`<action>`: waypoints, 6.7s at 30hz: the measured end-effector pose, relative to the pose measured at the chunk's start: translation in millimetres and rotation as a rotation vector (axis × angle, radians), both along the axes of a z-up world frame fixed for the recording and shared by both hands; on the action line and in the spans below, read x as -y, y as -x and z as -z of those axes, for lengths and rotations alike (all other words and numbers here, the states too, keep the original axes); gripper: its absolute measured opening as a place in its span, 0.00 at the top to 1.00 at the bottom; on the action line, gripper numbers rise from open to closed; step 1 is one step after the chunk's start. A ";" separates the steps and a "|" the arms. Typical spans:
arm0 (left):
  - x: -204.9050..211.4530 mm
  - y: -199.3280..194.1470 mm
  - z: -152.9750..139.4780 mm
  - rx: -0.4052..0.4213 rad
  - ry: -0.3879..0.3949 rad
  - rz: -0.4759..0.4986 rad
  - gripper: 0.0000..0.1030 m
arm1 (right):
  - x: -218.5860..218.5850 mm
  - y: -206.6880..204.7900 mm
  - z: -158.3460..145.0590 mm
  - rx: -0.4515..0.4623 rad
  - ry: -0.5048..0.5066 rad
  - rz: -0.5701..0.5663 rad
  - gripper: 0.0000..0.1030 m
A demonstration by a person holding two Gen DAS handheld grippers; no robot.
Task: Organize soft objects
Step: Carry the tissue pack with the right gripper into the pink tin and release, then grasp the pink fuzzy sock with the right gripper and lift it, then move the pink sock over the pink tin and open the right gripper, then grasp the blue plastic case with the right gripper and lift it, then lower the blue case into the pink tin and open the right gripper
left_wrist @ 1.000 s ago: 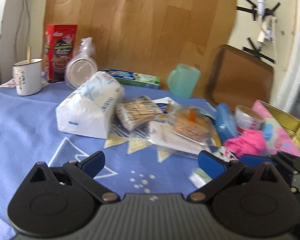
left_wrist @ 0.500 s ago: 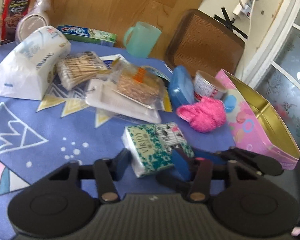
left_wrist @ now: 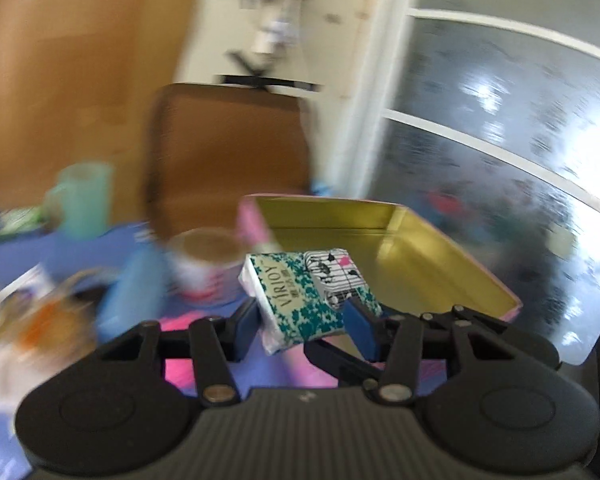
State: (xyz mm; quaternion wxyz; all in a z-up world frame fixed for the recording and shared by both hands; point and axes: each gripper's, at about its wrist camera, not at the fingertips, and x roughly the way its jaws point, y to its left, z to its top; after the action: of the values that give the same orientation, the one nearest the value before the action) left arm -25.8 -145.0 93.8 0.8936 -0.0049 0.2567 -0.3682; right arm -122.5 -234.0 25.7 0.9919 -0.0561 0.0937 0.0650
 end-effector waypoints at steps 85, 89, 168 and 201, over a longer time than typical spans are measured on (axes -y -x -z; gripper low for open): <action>109.9 -2.3 15.6 0.001 -0.031 0.217 0.37 | 100.6 10.8 5.9 -0.015 -0.013 0.407 0.36; 92.7 2.2 17.3 0.024 -0.032 0.186 0.34 | 129.0 14.5 9.7 -0.007 -0.091 0.523 0.19; -34.7 -7.5 -4.7 0.031 0.105 -0.038 0.37 | 13.9 13.2 -8.0 -0.087 -0.041 -0.118 0.38; -83.0 17.1 45.1 0.005 0.091 -0.197 0.36 | 40.5 -6.2 -11.6 -0.046 -0.053 0.106 0.40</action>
State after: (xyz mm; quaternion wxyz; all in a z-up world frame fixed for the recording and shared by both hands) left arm -42.9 -62.0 48.6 0.9249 -0.0697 0.2361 -0.2897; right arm -116.4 -274.6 37.2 0.9927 -0.0234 0.1174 0.0162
